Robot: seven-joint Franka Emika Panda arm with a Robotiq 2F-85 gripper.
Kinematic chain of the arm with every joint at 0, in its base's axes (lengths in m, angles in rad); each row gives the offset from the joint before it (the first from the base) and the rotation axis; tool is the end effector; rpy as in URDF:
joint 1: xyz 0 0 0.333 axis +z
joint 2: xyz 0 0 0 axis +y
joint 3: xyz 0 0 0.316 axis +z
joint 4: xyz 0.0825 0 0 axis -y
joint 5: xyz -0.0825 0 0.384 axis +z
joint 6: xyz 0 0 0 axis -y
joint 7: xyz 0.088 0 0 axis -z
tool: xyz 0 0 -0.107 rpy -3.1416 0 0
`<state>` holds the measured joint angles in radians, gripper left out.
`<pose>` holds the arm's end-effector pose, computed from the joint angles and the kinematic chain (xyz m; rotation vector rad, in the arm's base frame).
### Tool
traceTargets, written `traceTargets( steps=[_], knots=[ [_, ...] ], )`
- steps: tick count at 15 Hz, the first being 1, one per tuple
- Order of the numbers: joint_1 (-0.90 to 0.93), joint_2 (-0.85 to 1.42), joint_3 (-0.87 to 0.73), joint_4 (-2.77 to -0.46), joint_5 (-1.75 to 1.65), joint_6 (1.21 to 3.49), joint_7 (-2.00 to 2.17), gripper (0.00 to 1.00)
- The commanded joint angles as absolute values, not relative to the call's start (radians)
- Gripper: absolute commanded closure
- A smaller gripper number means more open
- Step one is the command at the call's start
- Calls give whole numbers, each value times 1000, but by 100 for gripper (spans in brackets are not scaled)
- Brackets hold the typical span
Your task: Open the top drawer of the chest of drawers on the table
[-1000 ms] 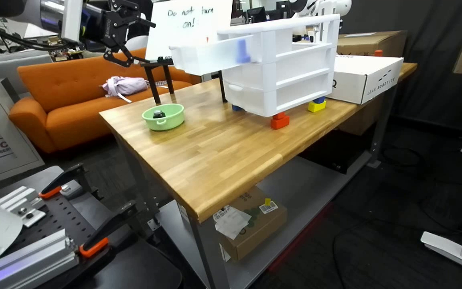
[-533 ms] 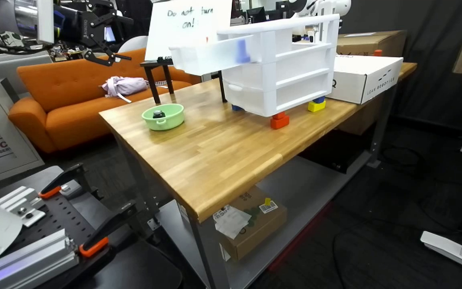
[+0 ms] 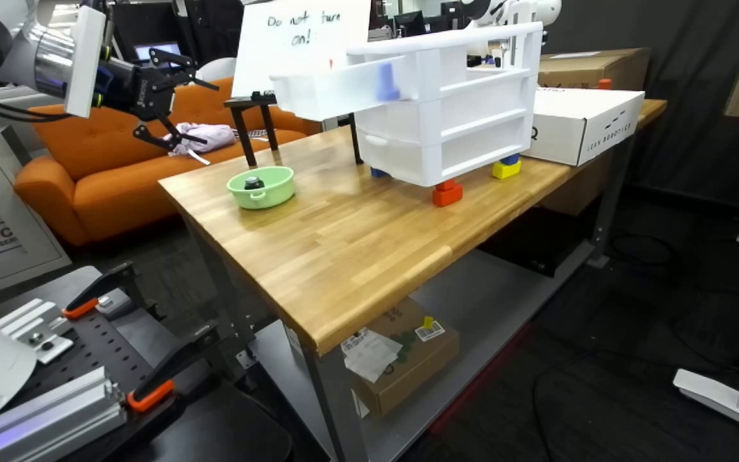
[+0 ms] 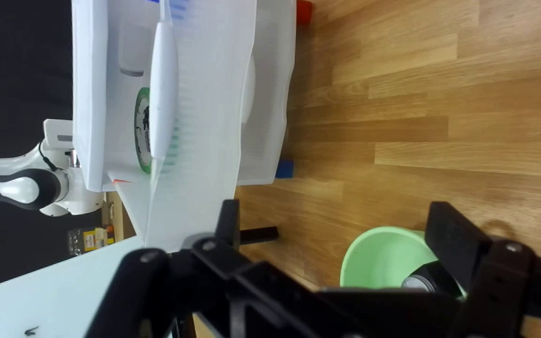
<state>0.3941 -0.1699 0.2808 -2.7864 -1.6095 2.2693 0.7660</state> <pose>0.3004 0.2011 0.2491 1.7242 1.2813 0.5266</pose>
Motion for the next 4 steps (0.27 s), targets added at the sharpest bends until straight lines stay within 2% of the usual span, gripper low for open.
traceTargets(
  steps=[1, 4],
  knots=[
    [385, -173, 290, -2786, -1606, 2272, 763, 0],
    [385, -176, 290, -2786, -1606, 2274, 763, 0]
  ],
)
